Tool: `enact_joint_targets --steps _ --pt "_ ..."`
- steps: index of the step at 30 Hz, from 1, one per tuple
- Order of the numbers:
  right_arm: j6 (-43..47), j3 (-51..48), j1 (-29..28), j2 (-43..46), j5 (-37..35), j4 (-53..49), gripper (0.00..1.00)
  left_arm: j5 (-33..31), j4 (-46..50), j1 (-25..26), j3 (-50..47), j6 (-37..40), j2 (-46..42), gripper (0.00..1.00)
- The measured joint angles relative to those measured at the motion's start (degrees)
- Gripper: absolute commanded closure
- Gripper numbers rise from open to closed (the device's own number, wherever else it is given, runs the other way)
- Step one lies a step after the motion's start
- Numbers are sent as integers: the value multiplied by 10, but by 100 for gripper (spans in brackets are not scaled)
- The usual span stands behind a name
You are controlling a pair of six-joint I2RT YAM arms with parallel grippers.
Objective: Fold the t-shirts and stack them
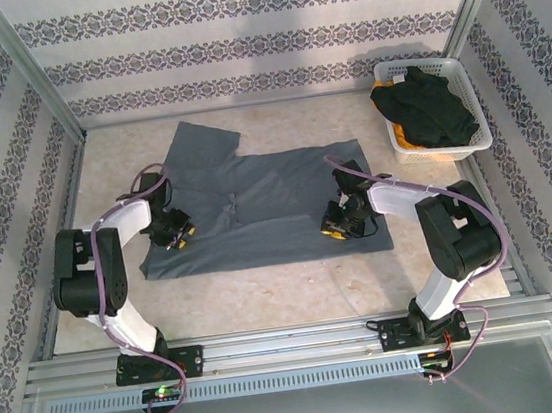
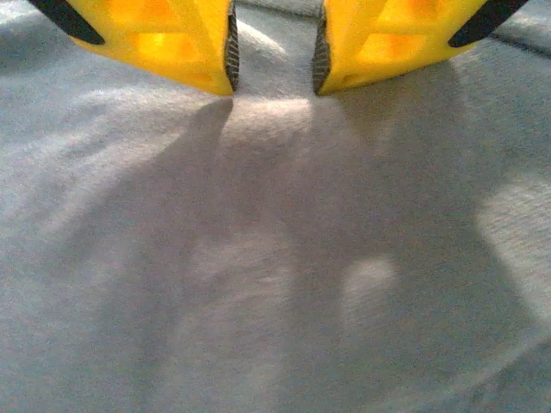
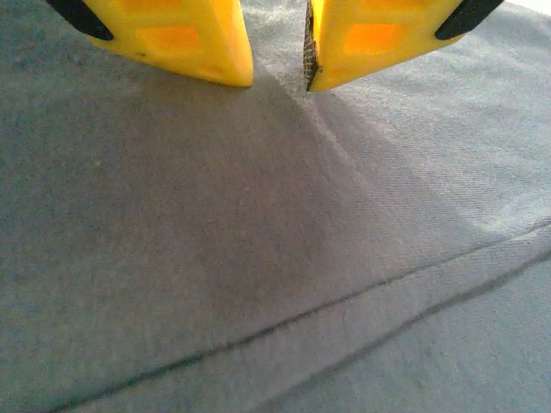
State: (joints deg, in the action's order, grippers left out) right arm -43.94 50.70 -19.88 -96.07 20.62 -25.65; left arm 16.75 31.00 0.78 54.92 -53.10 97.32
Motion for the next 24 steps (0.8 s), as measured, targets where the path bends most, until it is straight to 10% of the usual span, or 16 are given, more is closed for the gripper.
enact_joint_targets --steps 14,24 --pt "-19 -15 -123 25 26 -73 68 -31 38 -97 -133 -7 -145 67" --pt "-26 59 -40 95 -45 -56 60 -120 54 -61 65 -39 -97 55"
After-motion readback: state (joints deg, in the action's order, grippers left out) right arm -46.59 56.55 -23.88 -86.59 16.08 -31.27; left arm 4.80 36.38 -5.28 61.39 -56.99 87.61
